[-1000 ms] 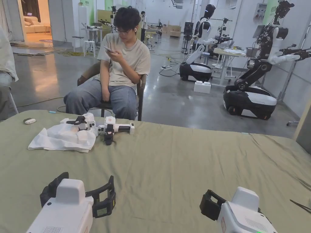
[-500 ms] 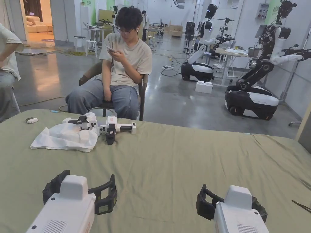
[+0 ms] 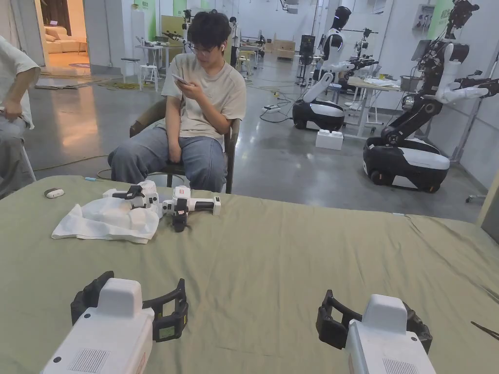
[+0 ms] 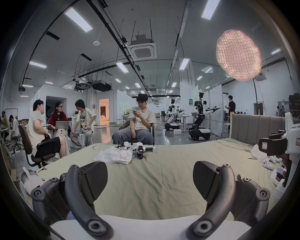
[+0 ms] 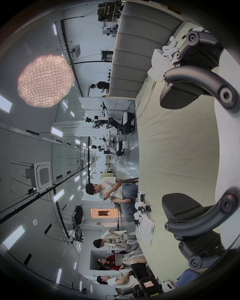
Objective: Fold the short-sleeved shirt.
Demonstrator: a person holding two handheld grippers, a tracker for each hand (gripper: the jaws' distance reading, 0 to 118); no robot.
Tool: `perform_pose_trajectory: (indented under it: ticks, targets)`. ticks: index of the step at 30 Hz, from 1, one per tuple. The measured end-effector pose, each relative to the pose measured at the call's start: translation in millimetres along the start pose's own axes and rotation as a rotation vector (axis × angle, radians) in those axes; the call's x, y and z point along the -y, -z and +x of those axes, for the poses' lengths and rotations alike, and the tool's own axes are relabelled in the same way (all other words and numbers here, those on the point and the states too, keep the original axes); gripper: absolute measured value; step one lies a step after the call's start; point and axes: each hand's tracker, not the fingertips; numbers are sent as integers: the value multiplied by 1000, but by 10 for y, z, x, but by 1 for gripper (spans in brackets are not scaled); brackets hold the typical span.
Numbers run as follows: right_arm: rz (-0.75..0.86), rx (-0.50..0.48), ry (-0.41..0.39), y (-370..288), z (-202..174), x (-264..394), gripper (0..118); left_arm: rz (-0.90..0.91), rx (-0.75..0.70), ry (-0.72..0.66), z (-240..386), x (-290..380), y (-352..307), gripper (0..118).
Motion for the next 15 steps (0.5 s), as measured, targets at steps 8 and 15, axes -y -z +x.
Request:
perform_pose_trajectory:
  ticks: [8,15]
  targets:
    - [-4,-33,41,30,77,42,108,-7,5,10,5,6,30,107]
    - [3,-50,21,54,114,68,109,-3,11,4,7,-9,29,107]
